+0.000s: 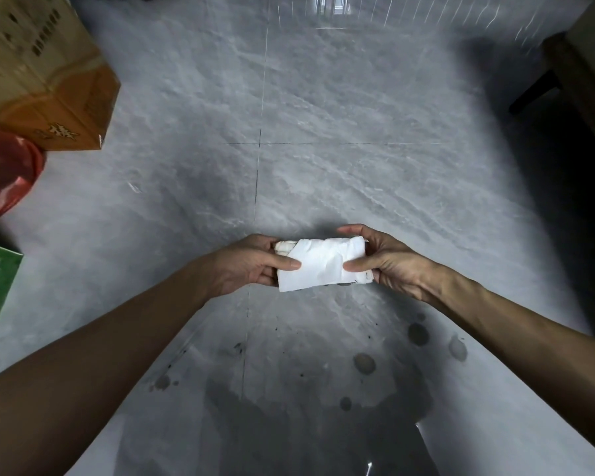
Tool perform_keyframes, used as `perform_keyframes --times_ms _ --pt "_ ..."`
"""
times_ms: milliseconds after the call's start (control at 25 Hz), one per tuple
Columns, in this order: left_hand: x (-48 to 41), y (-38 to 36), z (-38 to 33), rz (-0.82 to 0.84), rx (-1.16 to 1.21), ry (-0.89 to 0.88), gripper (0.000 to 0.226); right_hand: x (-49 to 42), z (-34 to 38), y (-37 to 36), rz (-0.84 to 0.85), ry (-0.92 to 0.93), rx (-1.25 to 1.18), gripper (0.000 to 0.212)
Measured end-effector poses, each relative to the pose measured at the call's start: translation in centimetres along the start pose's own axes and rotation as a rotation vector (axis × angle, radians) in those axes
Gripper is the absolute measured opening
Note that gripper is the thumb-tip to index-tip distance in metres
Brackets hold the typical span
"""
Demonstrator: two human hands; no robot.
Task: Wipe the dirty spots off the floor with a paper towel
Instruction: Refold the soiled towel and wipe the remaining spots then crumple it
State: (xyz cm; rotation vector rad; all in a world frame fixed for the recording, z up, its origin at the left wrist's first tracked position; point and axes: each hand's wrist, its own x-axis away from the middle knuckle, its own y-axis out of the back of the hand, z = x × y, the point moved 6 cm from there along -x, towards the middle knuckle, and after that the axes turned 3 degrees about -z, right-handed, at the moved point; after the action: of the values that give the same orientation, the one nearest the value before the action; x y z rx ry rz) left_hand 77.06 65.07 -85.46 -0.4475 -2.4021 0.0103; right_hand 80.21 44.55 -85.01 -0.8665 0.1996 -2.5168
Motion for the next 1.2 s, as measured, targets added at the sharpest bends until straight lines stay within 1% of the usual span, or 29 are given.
perform_keyframes --times_ms 80,160,320,400,480,520,640,720,760,840,920,1080,1160,1200 --pt "-0.1 0.4 -0.1 -0.06 -0.007 -0.045 0.035 0.0 -0.1 0.4 0.011 -0.017 0.059 0.051" --pt "0.0 0.8 -0.5 -0.141 -0.033 -0.122 0.027 -0.1 0.8 0.6 0.019 -0.004 0.163 0.038" --pt "0.0 0.0 -1.7 -0.151 -0.102 -0.255 0.027 -0.7 3.1 -0.6 0.074 0.056 0.644 0.024" --pt "0.1 -0.4 -2.4 -0.172 -0.079 -0.327 0.026 -0.8 3.3 -1.7 0.068 0.115 0.758 0.015" --pt "-0.1 -0.4 -3.1 -0.236 -0.058 -0.412 0.028 -0.3 3.5 -1.9 -0.05 0.269 0.855 0.014" --pt "-0.2 -0.3 -3.3 -0.271 -0.082 -0.452 0.032 0.2 3.8 -1.8 -0.128 0.397 0.958 0.014" --pt "-0.8 -0.4 -3.4 -0.332 -0.196 -0.517 0.052 2.5 4.6 -1.3 -0.311 0.826 1.4 0.013" --pt "-1.1 -0.5 -3.2 -0.368 -0.321 -0.525 0.062 3.6 4.4 -0.8 -0.357 0.987 1.536 0.01" --pt "-1.3 -0.5 -3.0 -0.387 -0.405 -0.518 0.066 4.0 4.1 -0.5 -0.365 1.04 1.553 0.009" --pt "-1.6 -0.5 -2.6 -0.427 -0.54 -0.484 0.07 4.4 3.7 0.1 -0.373 1.089 1.544 0.007" --pt "-1.9 -0.4 -2.4 -0.451 -0.587 -0.46 0.069 4.6 3.6 0.6 -0.386 1.111 1.492 0.005" --pt "-2.0 -0.4 -2.2 -0.445 -0.517 -0.476 0.06 4.5 3.8 1.1 -0.438 1.084 1.33 0.014" --pt "-2.3 -0.5 -1.8 -0.412 -0.438 -0.459 0.061 4.3 3.9 1.2 -0.46 0.99 1.2 0.019" --pt "-2.6 -0.5 -1.5 -0.389 -0.375 -0.424 0.061 4.0 3.8 1.5 -0.482 0.9 1.116 0.018"
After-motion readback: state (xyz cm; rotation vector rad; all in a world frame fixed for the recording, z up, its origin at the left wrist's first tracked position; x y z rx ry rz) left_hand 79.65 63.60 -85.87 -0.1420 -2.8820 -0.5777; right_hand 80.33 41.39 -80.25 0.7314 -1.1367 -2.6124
